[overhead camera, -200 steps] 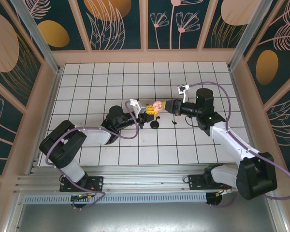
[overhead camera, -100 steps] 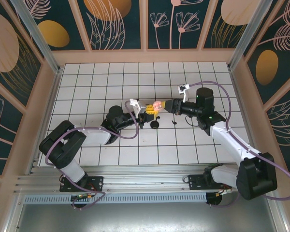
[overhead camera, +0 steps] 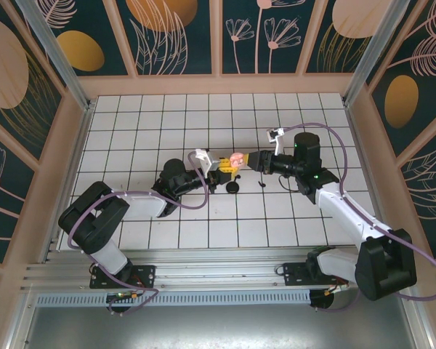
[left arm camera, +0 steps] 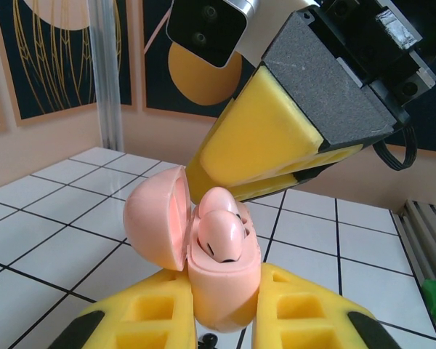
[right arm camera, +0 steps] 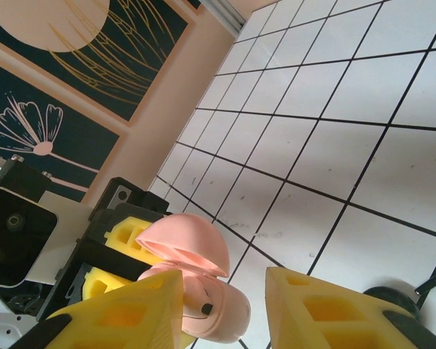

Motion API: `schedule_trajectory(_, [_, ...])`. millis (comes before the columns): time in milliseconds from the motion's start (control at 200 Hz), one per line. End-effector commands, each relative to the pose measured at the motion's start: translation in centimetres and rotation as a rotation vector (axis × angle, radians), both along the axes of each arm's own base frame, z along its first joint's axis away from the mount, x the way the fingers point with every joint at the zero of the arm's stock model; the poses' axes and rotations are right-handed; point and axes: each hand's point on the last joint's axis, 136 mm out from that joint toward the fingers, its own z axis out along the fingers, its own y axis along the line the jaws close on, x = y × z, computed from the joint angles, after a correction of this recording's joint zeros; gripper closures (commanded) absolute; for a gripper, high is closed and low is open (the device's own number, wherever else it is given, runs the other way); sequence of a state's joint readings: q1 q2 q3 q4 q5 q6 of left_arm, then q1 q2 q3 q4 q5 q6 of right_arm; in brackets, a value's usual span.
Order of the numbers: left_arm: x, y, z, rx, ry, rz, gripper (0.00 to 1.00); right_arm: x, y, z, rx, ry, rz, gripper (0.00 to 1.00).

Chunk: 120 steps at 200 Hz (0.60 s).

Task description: Insert wireless bluetooth earbuds into charging case

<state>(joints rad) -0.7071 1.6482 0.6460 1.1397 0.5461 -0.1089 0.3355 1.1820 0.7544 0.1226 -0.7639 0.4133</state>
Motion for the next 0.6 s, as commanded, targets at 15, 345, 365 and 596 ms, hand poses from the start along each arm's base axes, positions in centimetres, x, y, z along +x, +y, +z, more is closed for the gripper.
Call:
schedule_trajectory(15, [-1.1, 0.0, 2.5, -0.047, -0.078, -0.040, 0.87, -0.1, -0.1, 0.8, -0.014, -0.045, 0.001, 0.62])
schedule_trajectory(345, [-2.5, -0.4, 2.9, -0.054, -0.092, -0.126, 0.87, -0.4, 0.5, 4.5, 0.082, -0.103, 0.147, 0.39])
schedule_trajectory(365, [-2.6, -0.4, 2.9, -0.053, -0.091, -0.132, 0.87, -0.4, 0.6, 4.5, 0.084, -0.099, 0.155, 0.39])
schedule_trajectory(596, [-2.9, -0.6, 2.9, -0.048, -0.088, -0.159, 0.86, -0.6, 1.9, 4.3, 0.083, -0.077, 0.225, 0.38])
